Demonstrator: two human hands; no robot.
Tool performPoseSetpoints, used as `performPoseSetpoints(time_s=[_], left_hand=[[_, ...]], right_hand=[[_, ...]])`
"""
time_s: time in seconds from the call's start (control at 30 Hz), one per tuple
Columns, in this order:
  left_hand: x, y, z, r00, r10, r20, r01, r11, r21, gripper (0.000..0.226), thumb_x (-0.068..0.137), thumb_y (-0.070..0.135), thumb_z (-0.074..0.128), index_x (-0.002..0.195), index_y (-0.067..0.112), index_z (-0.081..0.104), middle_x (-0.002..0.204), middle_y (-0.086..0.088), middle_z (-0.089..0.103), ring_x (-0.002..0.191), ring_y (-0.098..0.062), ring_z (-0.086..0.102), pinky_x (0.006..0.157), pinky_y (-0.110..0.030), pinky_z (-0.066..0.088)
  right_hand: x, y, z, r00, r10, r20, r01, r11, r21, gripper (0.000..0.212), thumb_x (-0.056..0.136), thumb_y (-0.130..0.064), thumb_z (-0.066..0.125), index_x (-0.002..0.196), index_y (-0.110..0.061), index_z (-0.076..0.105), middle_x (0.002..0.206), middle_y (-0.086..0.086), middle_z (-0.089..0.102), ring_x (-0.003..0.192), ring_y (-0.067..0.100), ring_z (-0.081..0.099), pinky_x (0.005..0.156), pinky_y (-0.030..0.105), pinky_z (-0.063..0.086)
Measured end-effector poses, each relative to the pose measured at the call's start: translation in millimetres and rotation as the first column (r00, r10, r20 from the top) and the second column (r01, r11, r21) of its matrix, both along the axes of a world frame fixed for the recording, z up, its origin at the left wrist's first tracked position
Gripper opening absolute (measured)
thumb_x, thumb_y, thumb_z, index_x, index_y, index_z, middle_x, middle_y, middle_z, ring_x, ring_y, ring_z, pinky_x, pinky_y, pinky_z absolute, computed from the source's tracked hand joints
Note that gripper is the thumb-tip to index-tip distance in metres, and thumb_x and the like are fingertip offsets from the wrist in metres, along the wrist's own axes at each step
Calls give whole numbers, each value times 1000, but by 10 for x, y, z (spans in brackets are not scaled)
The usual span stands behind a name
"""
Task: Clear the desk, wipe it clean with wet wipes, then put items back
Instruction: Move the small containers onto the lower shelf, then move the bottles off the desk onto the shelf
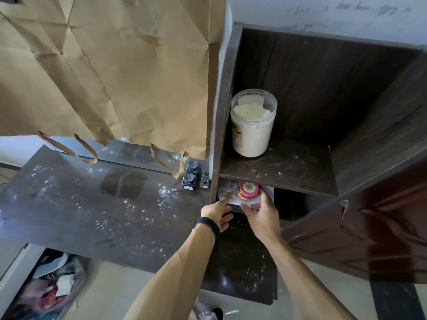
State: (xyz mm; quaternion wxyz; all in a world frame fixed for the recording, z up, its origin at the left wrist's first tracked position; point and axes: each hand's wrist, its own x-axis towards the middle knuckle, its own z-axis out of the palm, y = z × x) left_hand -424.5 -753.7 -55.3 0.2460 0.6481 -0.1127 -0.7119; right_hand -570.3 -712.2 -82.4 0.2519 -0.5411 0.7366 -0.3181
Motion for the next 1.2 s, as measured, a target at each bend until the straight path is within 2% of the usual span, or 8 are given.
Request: performPoseSetpoints(time_s=[0.17, 0.37, 0.43, 0.57, 0.63, 0.73, 1.0, 1.2], left_hand=[[485, 179, -228, 920, -261, 293, 320, 931, -175, 34, 83, 39, 76, 109, 20, 64, 104, 2, 72, 82, -14, 69, 69, -28, 49], [1227, -146, -601, 765, -201, 612, 402, 892, -209, 58, 84, 38, 73, 132, 19, 48, 129, -1, 58, 115, -22, 58, 100, -36, 47], [1281, -363, -700, 741, -210, 637, 433, 875, -215, 66, 85, 39, 72, 139, 16, 44, 138, -3, 52, 125, -22, 52, 103, -32, 42], [1239, -726, -962, 718, -220, 660, 474, 849, -232, 76, 82, 41, 72, 144, 15, 38, 141, -10, 47, 132, -27, 45, 109, -41, 39], [1185, -864, -1046, 686, -233, 689, 495, 844, -207, 72, 83, 42, 73, 139, 11, 41, 138, -13, 46, 131, -31, 43, 109, -41, 38], [1099, -1006, -1114, 586, -270, 764, 564, 813, -145, 70, 83, 47, 71, 134, 7, 43, 137, -15, 46, 130, -35, 40, 106, -42, 35], [1206, -1048, -1145, 389, -310, 867, 706, 706, -64, 58, 85, 49, 65, 122, 8, 49, 128, -15, 54, 122, -37, 49, 96, -47, 44], [1289, -1092, -1100, 459, -379, 803, 778, 608, -157, 55, 82, 42, 71, 124, 20, 45, 122, -11, 50, 116, -37, 51, 87, -46, 49]], right_hand=[[187, 486, -120, 996, -84, 17, 85, 995, -48, 52, 87, -15, 73, 135, -14, 51, 123, 2, 63, 93, 5, 65, 81, 13, 50], [886, 733, -538, 995, 104, 2, -101, 967, 235, 40, 99, -29, 54, 139, -26, 52, 140, -13, 54, 127, 3, 50, 104, 15, 37], [1168, 679, -741, 960, 257, -109, -210, 923, 322, 49, 102, -37, 42, 149, -26, 40, 158, -11, 33, 146, 10, 30, 116, 23, 25], [1597, 531, -1103, 834, 467, -295, -314, 841, 441, 62, 94, -46, 35, 150, -19, 39, 162, 3, 29, 147, 23, 33, 103, 51, 48], [1701, 485, -1176, 815, 482, -320, -300, 825, 480, 66, 94, -45, 37, 154, -19, 30, 164, 3, 21, 150, 24, 25, 106, 55, 44], [1759, 495, -1220, 811, 467, -352, -263, 829, 493, 70, 98, -44, 38, 159, -21, 13, 167, 0, 4, 154, 22, 5, 115, 56, 27], [1783, 476, -1112, 831, 468, -301, -251, 798, 547, 69, 101, -41, 39, 159, -27, 4, 167, -6, -8, 153, 16, -8, 120, 56, 15], [1840, 410, -981, 844, 460, -277, -226, 772, 594, 66, 102, -41, 34, 158, -30, 0, 165, -10, -16, 151, 12, -15, 122, 53, 13]])
